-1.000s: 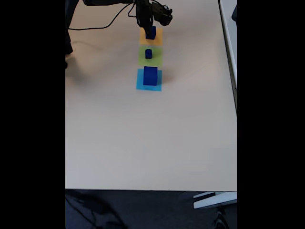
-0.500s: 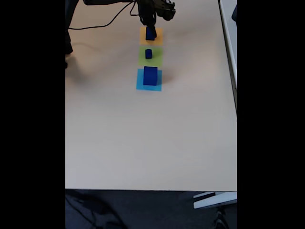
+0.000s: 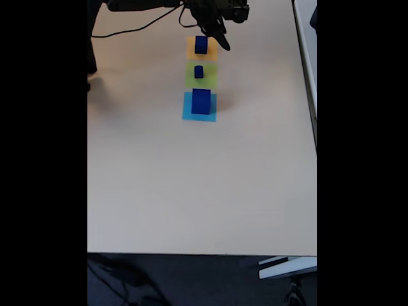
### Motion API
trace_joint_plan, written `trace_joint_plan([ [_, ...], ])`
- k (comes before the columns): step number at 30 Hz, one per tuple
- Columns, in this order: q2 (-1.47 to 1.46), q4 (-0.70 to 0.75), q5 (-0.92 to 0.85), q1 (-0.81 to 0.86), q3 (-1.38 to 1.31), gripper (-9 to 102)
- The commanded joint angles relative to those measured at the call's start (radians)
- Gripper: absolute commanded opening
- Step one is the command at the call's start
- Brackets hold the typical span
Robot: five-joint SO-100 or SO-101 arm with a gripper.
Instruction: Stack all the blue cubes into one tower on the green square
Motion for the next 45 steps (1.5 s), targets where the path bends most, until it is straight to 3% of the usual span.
trace_joint_plan([
  [1, 0.135, -0.006, -0.021, 0.026, 0.052, 25],
  [16, 0.227, -0.064, -0.035, 0.055, 0.288, 22],
  [45, 0.298, -0.046, -0.129, 0.104, 0.426, 20],
])
